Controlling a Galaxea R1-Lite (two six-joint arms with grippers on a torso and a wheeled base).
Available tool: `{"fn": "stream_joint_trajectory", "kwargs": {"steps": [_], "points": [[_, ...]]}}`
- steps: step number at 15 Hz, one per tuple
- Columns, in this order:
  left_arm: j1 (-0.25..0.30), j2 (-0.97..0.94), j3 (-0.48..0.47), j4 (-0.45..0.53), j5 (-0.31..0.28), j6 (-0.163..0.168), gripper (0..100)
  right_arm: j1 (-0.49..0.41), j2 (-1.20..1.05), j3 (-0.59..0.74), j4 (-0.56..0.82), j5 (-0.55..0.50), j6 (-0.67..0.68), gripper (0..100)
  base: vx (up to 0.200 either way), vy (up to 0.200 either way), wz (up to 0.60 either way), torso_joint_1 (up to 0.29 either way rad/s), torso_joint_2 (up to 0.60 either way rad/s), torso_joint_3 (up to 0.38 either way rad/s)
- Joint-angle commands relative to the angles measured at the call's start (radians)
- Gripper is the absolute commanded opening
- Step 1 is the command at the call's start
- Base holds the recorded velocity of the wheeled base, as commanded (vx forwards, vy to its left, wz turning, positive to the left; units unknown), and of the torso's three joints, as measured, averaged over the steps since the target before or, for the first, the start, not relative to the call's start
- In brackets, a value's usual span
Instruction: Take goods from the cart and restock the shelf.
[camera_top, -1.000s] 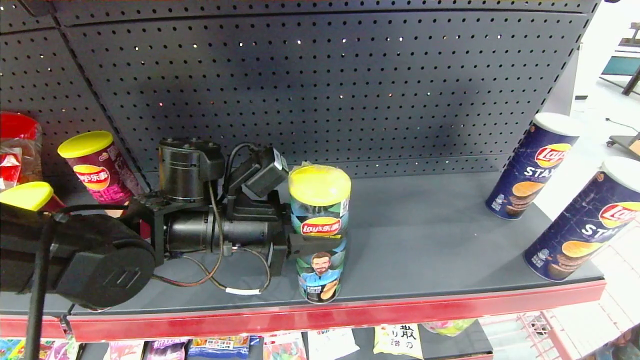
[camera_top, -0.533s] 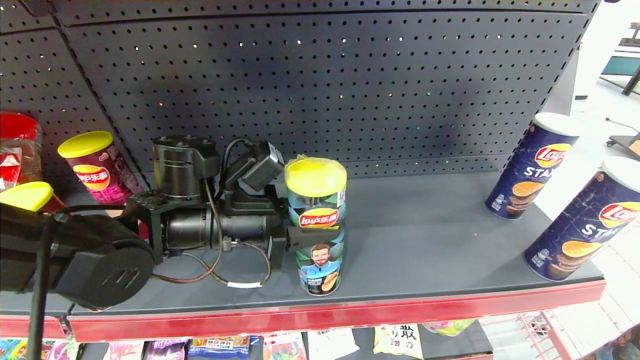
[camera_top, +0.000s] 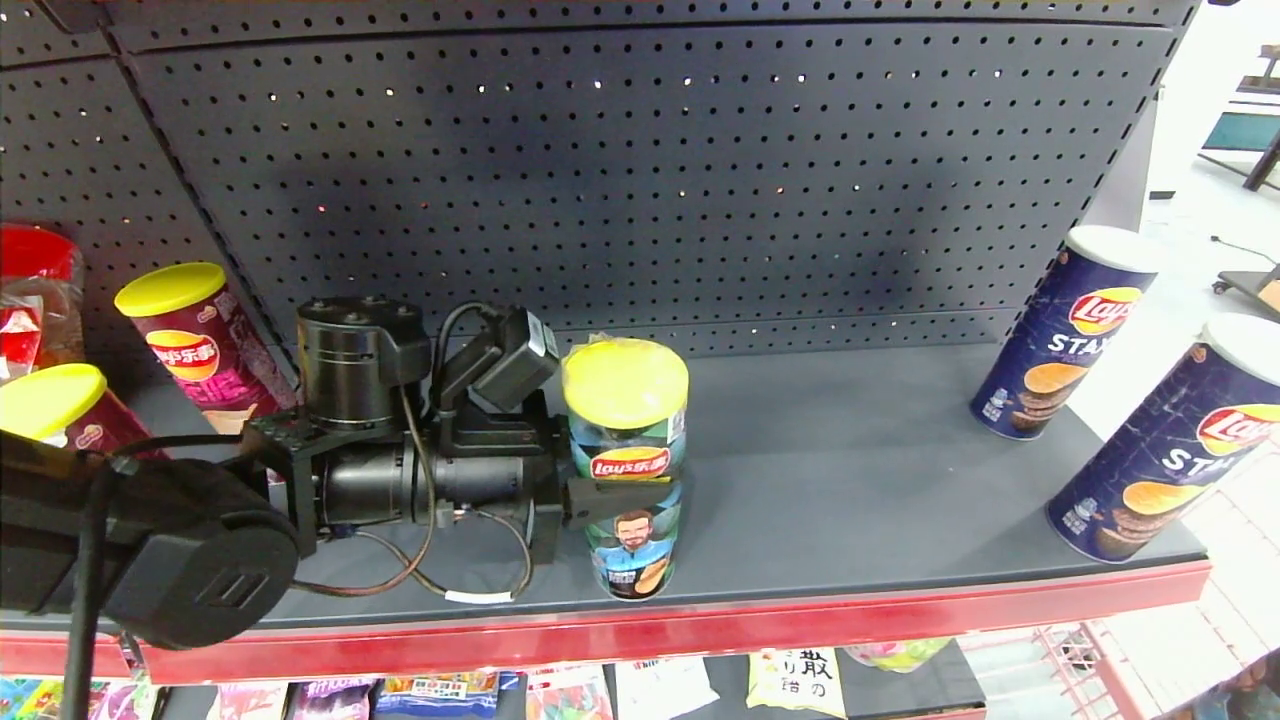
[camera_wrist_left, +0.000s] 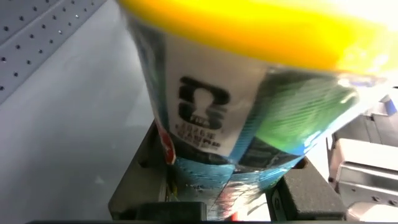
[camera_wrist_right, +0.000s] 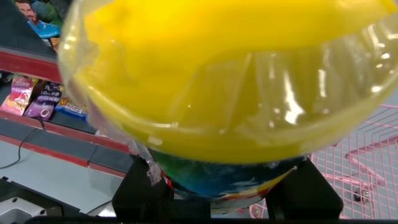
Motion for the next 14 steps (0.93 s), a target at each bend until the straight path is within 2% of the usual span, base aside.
{"fn": "stream_joint_trajectory", "kwargs": {"steps": [1,9,10,14], "points": [[-0.002,-0.014,0.015,0.004,0.000,-0.002,0,0.000,-0.001,0.000,0.000,0.001,-0.001,0,0.000,0.000,0.00,0.000,0.00,0.000],[-0.007,-0.025,0.022,0.004,0.002,0.001,0,0.001,-0.001,-0.003,0.003,0.001,-0.001,0,0.000,0.000,0.00,0.000,0.00,0.000],[-0.007,-0.025,0.022,0.004,0.003,-0.001,100,0.001,0.000,-0.003,0.002,0.001,-0.001,0,0.000,0.000,0.00,0.000,0.00,0.000],[-0.005,-0.034,0.053,0.001,0.012,0.001,100,0.003,0.002,-0.003,0.002,0.001,-0.001,0,0.000,0.000,0.00,0.000,0.00,0.000]]}}
